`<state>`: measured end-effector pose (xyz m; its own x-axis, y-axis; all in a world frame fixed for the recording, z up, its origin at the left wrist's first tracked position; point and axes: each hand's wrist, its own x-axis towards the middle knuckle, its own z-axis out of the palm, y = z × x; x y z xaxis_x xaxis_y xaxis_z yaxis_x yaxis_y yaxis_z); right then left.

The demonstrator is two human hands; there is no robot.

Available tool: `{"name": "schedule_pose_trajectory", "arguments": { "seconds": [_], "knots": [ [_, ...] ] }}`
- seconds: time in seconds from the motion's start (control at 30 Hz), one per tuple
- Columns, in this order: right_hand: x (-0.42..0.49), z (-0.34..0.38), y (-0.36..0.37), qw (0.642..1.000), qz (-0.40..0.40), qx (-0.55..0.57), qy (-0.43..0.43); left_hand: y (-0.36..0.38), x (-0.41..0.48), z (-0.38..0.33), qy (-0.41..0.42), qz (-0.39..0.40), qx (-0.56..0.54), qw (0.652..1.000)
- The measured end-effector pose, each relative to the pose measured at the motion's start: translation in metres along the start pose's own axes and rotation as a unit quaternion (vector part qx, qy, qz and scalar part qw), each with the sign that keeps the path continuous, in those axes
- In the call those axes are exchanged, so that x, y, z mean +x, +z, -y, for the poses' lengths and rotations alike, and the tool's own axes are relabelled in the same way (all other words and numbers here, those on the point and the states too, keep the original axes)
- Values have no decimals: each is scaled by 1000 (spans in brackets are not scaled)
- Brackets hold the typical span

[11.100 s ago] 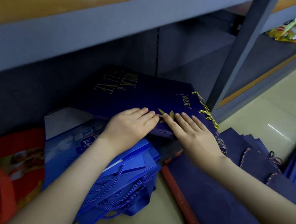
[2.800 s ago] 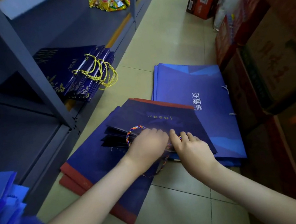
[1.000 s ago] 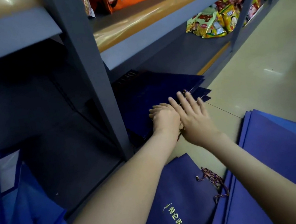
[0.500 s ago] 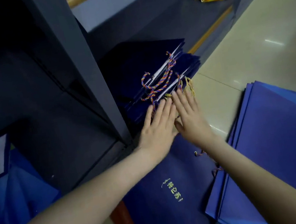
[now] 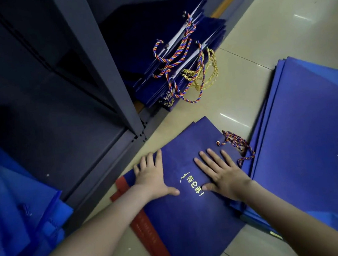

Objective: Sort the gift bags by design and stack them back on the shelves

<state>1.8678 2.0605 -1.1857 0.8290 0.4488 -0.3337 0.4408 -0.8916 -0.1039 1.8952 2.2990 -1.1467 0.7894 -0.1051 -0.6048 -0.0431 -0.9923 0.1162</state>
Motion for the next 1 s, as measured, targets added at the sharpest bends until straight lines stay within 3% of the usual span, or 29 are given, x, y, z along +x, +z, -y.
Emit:
{"name": "schedule_pose_trajectory", "arguments": {
  "seconds": [0.23, 0.4, 0.5, 0.67, 0.8, 1.0],
  "knots": [
    [24, 20, -55, 994, 19, -84, -62, -11, -7, 10, 4, 4, -70, 998],
    [59, 55, -98, 961, 69, -207, -168, -6, -39, 5, 1, -29, -122, 992],
    [67, 66, -117, 958, 97, -175, -207, -17, -60, -1, 32, -41, -135, 989],
    [54, 76, -155, 957, 119, -175, -200, -38, -95, -19, 53, -95, -82, 991],
    [22, 68, -172, 965, 60, -173, -188, -52, -122, -35, 76, -156, -40, 984],
    [-56, 49, -193, 959, -197, -137, -154, -93, -177, -68, 118, -212, 59, 968]
  ]
}}
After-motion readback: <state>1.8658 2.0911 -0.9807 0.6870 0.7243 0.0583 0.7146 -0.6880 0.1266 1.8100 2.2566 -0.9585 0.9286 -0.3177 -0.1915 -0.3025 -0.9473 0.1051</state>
